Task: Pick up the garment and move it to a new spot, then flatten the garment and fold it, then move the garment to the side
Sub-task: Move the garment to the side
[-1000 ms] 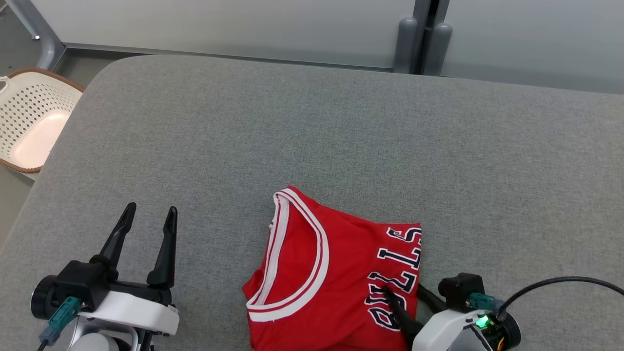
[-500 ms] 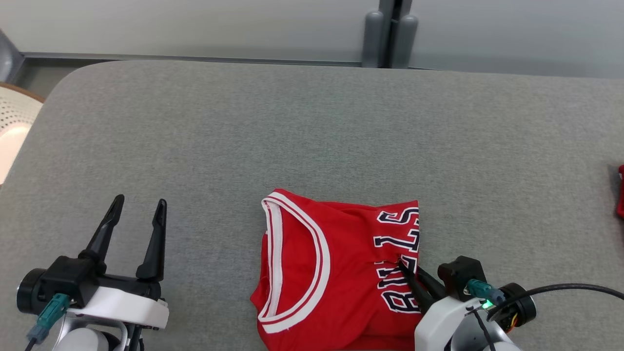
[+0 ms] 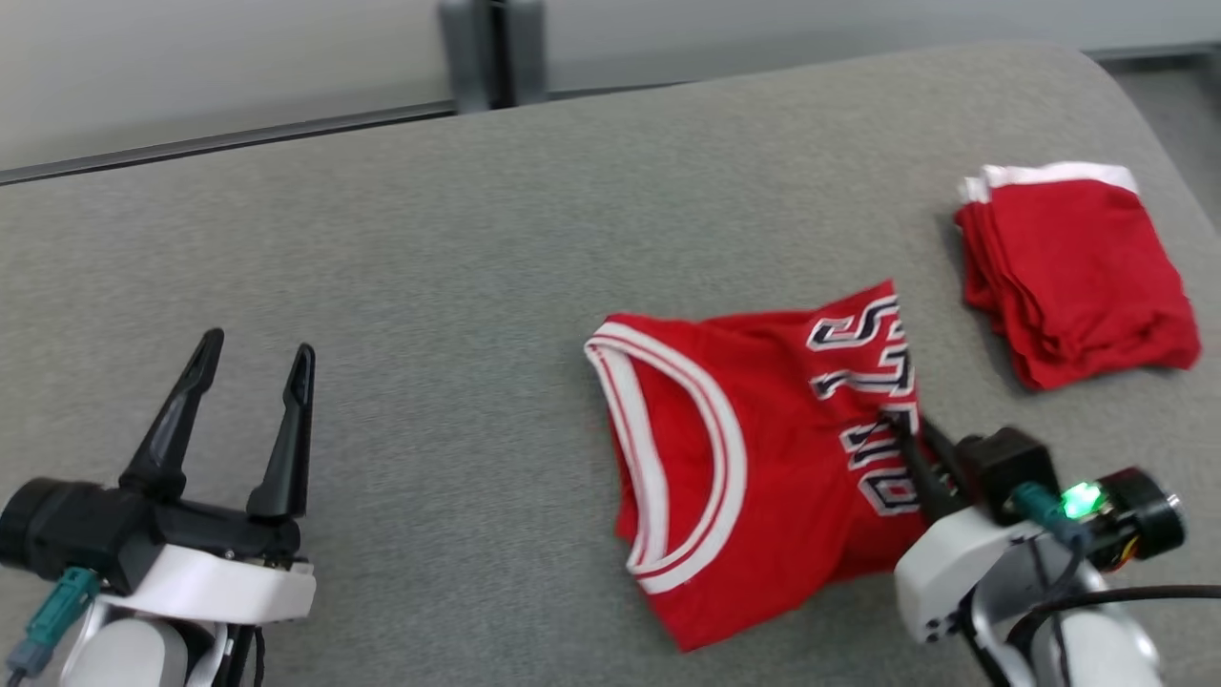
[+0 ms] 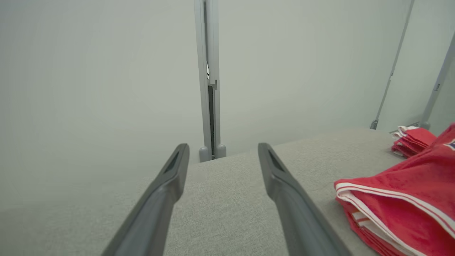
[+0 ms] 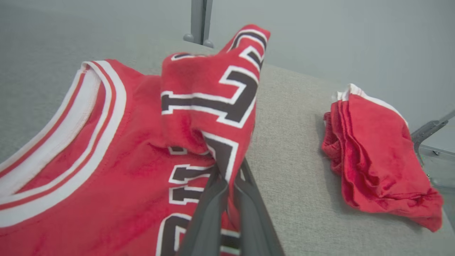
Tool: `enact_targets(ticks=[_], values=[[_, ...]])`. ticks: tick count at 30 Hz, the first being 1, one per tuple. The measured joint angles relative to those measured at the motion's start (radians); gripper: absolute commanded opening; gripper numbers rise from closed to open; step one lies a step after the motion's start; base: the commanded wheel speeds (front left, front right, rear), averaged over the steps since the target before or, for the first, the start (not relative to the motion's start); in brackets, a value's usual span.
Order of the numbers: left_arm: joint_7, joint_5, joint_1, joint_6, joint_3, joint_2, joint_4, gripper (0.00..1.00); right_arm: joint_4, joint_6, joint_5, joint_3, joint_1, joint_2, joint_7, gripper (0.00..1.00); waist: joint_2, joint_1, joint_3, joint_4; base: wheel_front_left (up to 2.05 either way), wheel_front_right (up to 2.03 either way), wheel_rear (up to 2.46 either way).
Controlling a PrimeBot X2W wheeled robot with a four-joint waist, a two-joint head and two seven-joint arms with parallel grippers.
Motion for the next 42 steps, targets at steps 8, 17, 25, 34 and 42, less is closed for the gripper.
enact_targets(ticks=[8,17,25,34,42], values=[[0.014,0.0,-0.072,-0.019,-0.034,0.033,-0.095,1.0,-0.076,0.0,-0.033,-0.16,-0.11,-0.12,0.035,0.0,0.0,0.0,0.096,-0.07,0.0,0.0,0.0],[0.033,-0.011,-0.134,-0.036,-0.058,0.105,-0.211,1.0,-0.086,0.0,0.032,-0.424,-0.276,-0.183,0.057,0.0,0.0,0.0,0.232,-0.067,0.0,0.0,0.0],[0.032,-0.029,-0.203,-0.04,-0.072,0.181,-0.264,1.0,0.052,0.0,0.053,-0.662,-0.417,-0.187,0.032,0.0,0.0,0.0,0.371,-0.047,0.0,0.0,0.0],[0.015,-0.044,-0.22,-0.045,-0.106,0.214,-0.246,1.0,0.229,0.0,0.041,-0.753,-0.473,-0.122,-0.038,1.0,0.0,0.0001,0.428,-0.026,0.0,0.0,0.0],[0.01,-0.046,-0.187,-0.039,-0.134,0.186,-0.192,1.0,0.221,0.0,0.063,-0.742,-0.38,-0.079,-0.176,1.0,0.0,0.0001,0.341,-0.035,0.0,0.0,0.0]])
